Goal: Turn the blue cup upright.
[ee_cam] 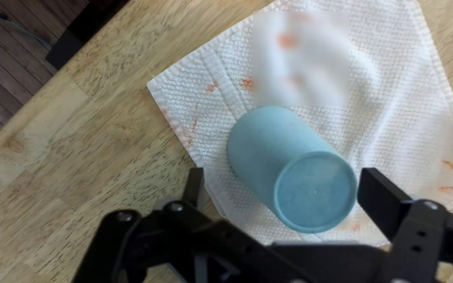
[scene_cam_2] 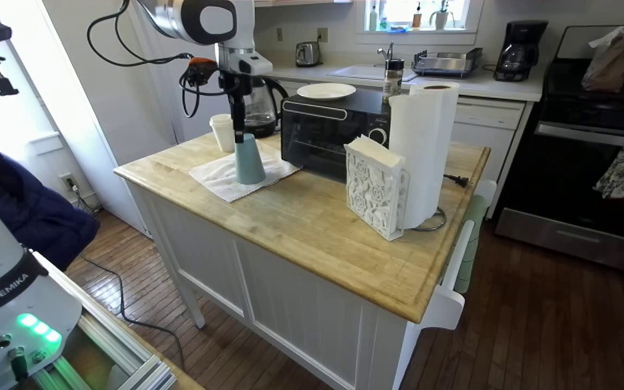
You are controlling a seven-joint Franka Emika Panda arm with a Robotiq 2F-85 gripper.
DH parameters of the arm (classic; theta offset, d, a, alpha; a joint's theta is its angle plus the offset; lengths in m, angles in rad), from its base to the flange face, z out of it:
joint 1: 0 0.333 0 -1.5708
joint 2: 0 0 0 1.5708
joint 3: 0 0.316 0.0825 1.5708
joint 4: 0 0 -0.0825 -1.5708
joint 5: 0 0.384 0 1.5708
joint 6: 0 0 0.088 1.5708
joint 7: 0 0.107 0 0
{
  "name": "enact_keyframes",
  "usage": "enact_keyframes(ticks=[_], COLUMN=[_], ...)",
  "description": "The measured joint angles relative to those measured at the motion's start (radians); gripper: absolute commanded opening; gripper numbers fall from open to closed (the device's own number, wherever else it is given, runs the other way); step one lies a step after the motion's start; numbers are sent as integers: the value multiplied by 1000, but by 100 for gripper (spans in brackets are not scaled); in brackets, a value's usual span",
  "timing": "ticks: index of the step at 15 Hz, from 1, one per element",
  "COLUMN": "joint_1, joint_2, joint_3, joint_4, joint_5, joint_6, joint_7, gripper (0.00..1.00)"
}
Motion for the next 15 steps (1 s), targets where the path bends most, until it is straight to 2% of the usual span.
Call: enact_keyframes(ticks=[6, 15], joint_1=[10, 11], joint_2=[114, 215], joint_3=[-9, -30], joint_4=[115, 226], joint_5=[12, 55], joint_6=[-49, -138], joint_7=[-6, -11], gripper=[100, 97])
